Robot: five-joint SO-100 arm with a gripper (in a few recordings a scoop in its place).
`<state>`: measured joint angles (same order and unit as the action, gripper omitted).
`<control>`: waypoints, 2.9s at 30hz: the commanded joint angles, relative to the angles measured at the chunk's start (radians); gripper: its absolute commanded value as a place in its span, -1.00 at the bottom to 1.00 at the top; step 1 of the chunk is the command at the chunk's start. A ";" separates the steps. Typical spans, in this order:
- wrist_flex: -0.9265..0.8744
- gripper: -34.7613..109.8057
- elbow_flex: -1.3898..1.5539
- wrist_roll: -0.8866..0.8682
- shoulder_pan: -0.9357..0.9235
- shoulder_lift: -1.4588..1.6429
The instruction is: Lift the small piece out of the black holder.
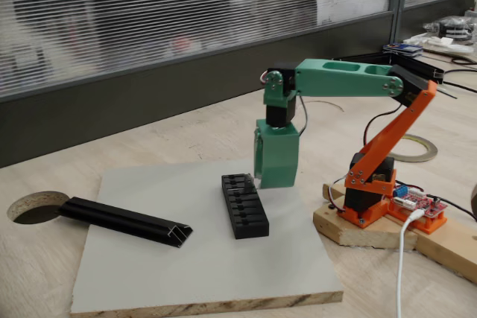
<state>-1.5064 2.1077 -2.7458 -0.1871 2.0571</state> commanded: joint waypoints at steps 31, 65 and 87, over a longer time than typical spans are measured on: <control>0.087 -0.09 0.003 0.184 -0.146 0.023; 0.227 -0.09 -0.005 0.184 -0.146 -0.121; 0.295 -0.09 0.008 0.184 -0.144 -0.123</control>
<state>-1.2088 2.1184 -2.5571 -0.3237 1.9205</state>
